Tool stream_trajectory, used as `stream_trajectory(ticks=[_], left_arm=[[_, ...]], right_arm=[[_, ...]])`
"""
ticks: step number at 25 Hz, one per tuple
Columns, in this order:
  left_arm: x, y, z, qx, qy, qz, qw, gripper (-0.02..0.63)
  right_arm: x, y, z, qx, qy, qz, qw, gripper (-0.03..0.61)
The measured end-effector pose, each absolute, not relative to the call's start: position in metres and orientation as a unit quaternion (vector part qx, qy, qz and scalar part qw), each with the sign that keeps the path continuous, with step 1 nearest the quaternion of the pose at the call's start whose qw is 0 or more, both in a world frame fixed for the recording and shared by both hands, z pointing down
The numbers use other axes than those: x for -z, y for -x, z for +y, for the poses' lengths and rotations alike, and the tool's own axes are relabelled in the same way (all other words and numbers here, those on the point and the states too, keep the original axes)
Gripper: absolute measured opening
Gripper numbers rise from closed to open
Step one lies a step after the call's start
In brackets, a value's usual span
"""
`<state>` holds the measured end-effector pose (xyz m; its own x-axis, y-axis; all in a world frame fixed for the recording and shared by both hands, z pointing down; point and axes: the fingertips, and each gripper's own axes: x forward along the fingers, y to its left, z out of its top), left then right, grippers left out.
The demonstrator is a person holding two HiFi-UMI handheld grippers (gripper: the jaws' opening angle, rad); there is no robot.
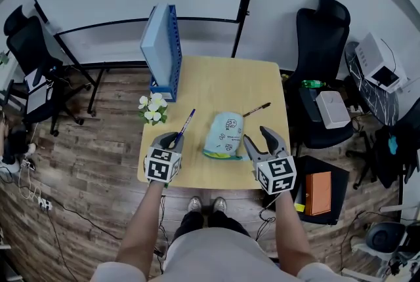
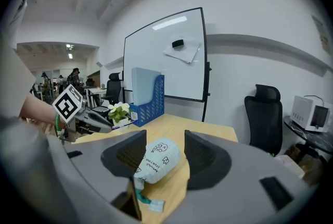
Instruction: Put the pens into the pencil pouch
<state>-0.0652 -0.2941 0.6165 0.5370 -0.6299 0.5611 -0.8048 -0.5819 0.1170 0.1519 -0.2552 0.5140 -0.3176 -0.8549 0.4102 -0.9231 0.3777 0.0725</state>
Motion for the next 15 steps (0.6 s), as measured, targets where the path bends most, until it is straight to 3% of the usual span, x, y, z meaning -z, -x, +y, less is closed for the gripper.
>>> stream_trajectory(ticks=[15], left_arm=[[-0.625,0.063,-0.235,-0.241,-0.861,-0.396,0.208,0.064]], right_arm=[[-0.632,-0.117,-0.221,-0.192,-0.445,-0.822,0.298,0.246]])
